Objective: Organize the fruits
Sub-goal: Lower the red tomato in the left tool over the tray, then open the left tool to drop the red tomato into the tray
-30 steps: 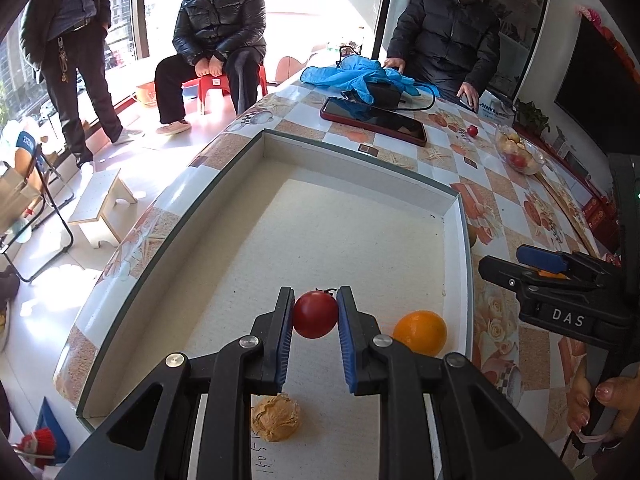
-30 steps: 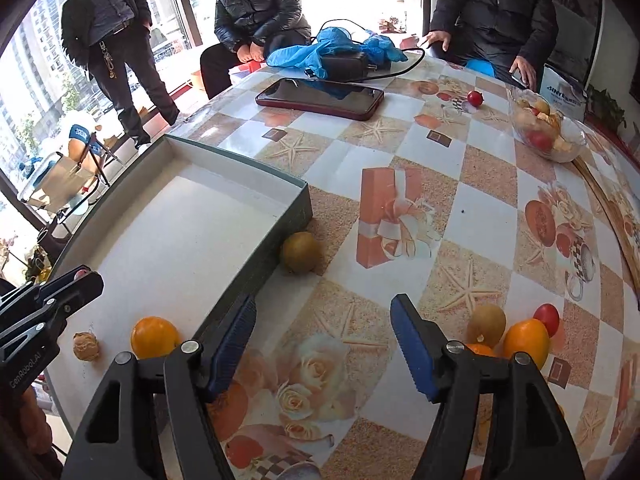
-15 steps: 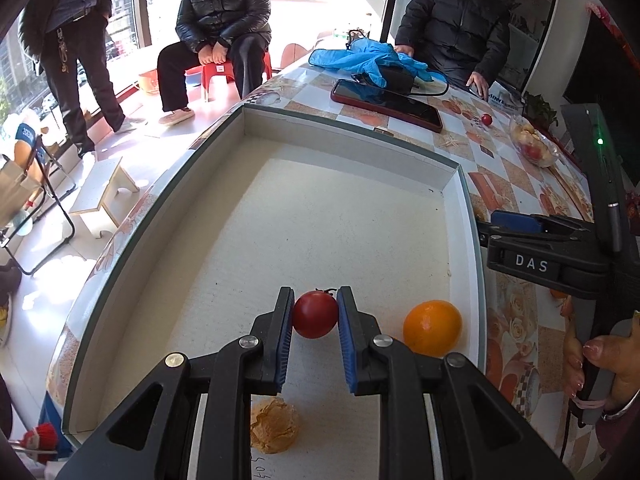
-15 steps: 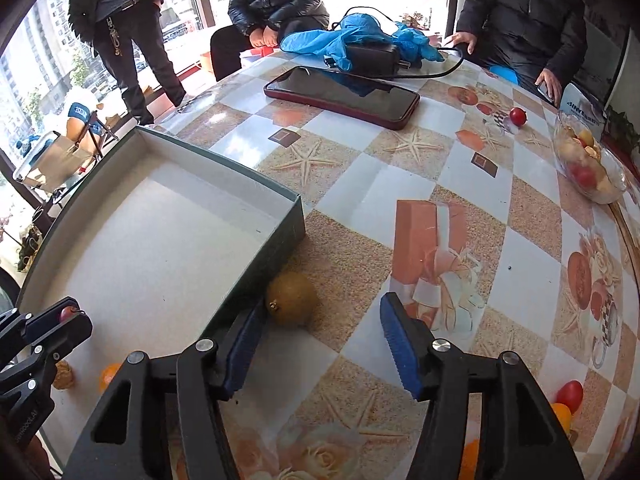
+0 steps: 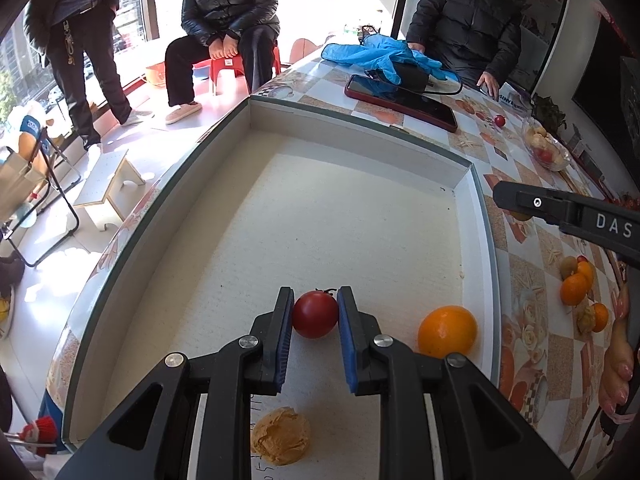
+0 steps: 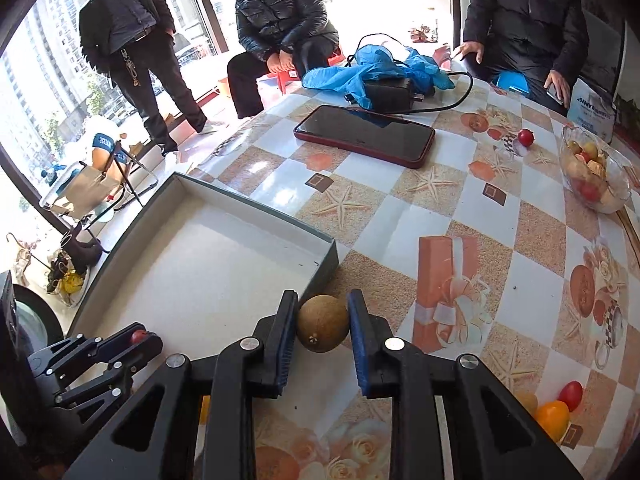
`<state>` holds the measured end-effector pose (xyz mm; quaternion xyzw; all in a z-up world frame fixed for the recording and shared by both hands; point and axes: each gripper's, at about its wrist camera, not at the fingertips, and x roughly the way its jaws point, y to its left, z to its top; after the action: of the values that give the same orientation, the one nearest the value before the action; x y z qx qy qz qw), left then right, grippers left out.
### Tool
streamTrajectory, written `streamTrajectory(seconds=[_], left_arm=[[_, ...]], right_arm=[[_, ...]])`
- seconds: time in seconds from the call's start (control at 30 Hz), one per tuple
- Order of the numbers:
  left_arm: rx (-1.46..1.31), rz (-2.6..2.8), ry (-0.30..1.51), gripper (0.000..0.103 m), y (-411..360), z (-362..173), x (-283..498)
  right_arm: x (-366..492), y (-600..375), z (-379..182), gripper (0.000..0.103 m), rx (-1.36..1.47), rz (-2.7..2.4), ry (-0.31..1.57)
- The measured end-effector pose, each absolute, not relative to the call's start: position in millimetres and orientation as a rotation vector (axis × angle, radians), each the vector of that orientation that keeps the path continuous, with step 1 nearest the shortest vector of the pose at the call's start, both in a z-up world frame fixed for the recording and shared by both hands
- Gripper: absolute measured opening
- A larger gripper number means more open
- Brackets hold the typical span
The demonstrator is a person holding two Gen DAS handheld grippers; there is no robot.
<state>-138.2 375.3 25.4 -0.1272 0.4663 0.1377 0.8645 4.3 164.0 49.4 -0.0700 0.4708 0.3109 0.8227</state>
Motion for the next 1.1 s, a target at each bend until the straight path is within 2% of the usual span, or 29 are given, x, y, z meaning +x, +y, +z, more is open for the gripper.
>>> streamTrajectory(seconds=[0.13, 0.17, 0.2, 0.27, 0.3, 0.33, 0.37, 0.4, 0.43, 0.5, 0.73, 1.1], left_arm=[[-0.251, 0.294, 0.976, 0.026, 372.9, 25.8, -141.7], [-0.248, 0.292, 0.976, 0.037, 372.6, 25.8, -142.7], [-0.245, 0.292, 0.972, 0.057, 371.9, 26.1, -143.9], [-0.238, 0.302, 0.941, 0.080, 370.3, 30.1, -148.1], [-0.238, 0.306, 0.918, 0.082, 369.4, 33.5, -150.8], [-0.235, 0.306, 0.902, 0.082, 368.9, 36.5, -152.2], [-0.230, 0.302, 0.899, 0.084, 367.4, 38.0, -152.4], [-0.225, 0.300, 0.902, 0.084, 366.1, 38.0, -152.4], [-0.224, 0.298, 0.906, 0.084, 365.0, 37.0, -152.3], [-0.225, 0.295, 0.926, 0.084, 362.8, 32.5, -151.3], [-0.180, 0.273, 0.932, 0.085, 337.3, 36.6, -153.8], [-0.069, 0.045, 0.920, 0.085, 240.8, 66.8, -135.7]], right_arm=[[-13.3, 191.3, 49.3, 0.027, -0.149, 0.744, 1.017], [-17.1, 197.8, 47.6, 0.027, -0.165, 0.756, 1.017], [-21.0, 204.4, 45.7, 0.027, -0.187, 0.762, 1.019], [-26.1, 213.9, 38.9, 0.027, -0.225, 0.771, 1.035], [-27.6, 216.6, 35.9, 0.027, -0.237, 0.773, 1.045], [-29.3, 218.0, 33.8, 0.030, -0.246, 0.769, 1.049], [-30.2, 218.1, 32.6, 0.038, -0.254, 0.761, 1.049], [-31.8, 217.1, 33.6, 0.067, -0.258, 0.753, 1.038], [-34.6, 214.7, 37.3, 0.085, -0.245, 0.770, 1.015], [-39.6, 206.7, 48.5, 0.094, -0.253, 0.732, 0.957], [-46.9, 156.6, 63.0, 0.094, -0.258, 0.610, 0.897], [-56.6, -4.2, 59.0, 0.094, -0.107, 0.332, 0.903]])
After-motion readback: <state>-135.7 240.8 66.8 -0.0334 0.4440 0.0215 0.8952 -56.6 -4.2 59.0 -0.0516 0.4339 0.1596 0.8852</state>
